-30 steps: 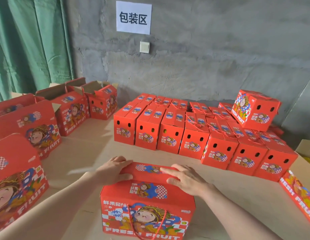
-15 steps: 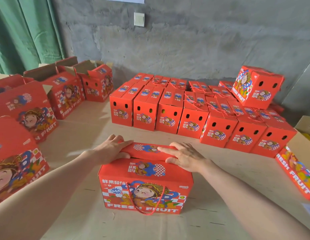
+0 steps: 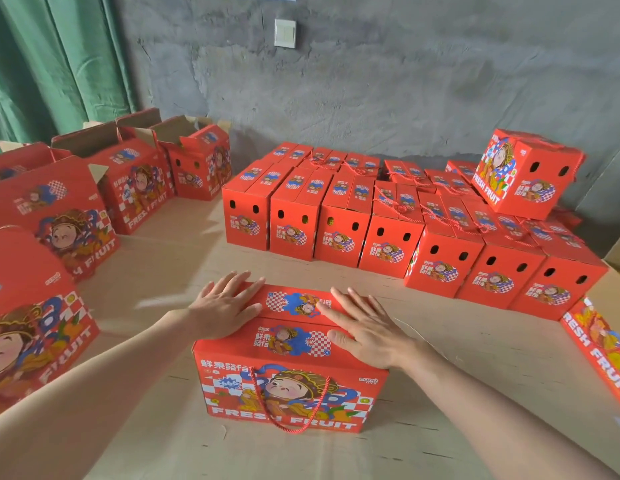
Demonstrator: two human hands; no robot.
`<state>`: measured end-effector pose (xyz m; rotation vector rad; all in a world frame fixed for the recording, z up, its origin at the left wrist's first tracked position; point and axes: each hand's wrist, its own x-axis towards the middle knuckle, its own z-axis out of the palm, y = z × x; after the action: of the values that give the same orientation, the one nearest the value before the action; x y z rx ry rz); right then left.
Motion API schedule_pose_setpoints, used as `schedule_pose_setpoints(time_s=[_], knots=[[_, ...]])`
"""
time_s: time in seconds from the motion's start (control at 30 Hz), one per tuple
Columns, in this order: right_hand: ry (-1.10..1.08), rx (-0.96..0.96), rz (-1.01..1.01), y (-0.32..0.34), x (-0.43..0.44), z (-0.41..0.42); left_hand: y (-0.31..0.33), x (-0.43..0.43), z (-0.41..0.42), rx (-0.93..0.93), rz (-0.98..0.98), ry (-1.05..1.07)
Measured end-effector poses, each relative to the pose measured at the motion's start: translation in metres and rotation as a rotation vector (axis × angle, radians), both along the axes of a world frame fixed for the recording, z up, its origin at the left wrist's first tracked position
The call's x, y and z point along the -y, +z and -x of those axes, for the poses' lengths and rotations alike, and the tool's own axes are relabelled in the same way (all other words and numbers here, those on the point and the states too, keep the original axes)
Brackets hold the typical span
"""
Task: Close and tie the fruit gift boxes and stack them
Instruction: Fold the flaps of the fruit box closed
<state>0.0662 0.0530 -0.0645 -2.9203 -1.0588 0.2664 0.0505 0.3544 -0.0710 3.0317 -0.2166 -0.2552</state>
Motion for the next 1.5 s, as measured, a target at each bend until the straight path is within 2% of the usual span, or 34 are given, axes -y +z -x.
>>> schedule_pose_setpoints(time_s=[0.13,0.23,0.3,0.4,0.47,0.6,0.67,0.73,0.87,0.93,1.0,1.03,1.1,1.17,1.23,1.27,1.3,1.4,1.5], knots=[[-0.019,-0.033,0.021,-0.002,-0.001,-0.002,0.002,0.004,0.000,-0.039,-0.118,0.019],[-0.025,0.016,-0.061,0.000,0.002,0.003,0.011,0.023,0.014,0.025,-0.150,0.065],[-0.016,0.025,-0.124,-0.002,0.006,0.004,0.004,0.052,0.034,0.111,-0.082,0.057],[0.014,-0.095,-0.088,0.000,0.010,0.000,-0.009,0.101,0.064,0.171,0.055,0.056],[0.029,-0.117,-0.096,0.004,0.015,-0.006,-0.013,0.109,0.071,0.210,0.067,0.076],[-0.075,0.029,-0.312,-0.001,0.029,-0.012,-0.013,0.096,0.070,0.280,0.016,-0.006],[-0.158,0.019,-0.505,-0.007,0.027,-0.007,-0.013,0.089,0.067,0.299,0.013,-0.054],[-0.210,0.045,-0.602,-0.013,0.019,0.001,-0.010,0.076,0.057,0.306,0.021,-0.112],[-0.387,0.237,-0.552,-0.020,-0.007,0.024,-0.001,0.040,0.021,0.229,-0.099,-0.255],[-0.442,0.224,-0.416,-0.017,-0.017,0.035,0.002,0.026,0.004,0.184,-0.190,-0.144],[-0.388,0.127,-0.315,-0.013,-0.019,0.043,0.003,0.017,-0.010,0.128,-0.222,0.048],[-0.350,0.067,-0.276,-0.011,-0.018,0.047,0.003,0.016,-0.013,0.102,-0.183,0.149],[-0.299,0.006,-0.174,-0.008,-0.018,0.054,0.000,0.028,-0.011,0.103,0.055,0.381],[-0.298,0.014,-0.095,-0.004,-0.024,0.057,-0.007,0.047,-0.002,0.138,0.455,0.566],[-0.290,-0.002,-0.059,-0.001,-0.032,0.061,-0.014,0.065,0.016,0.127,0.903,0.608],[-0.283,-0.017,-0.040,0.000,-0.036,0.063,-0.017,0.073,0.026,0.127,1.035,0.623],[-0.281,-0.025,-0.024,0.001,-0.039,0.066,-0.021,0.078,0.034,0.146,1.073,0.637],[-0.310,-0.028,-0.026,0.003,-0.054,0.072,-0.023,0.076,0.039,0.244,0.916,0.606],[-0.327,0.035,-0.022,0.002,-0.078,0.069,-0.011,0.057,0.026,0.165,0.843,0.539]])
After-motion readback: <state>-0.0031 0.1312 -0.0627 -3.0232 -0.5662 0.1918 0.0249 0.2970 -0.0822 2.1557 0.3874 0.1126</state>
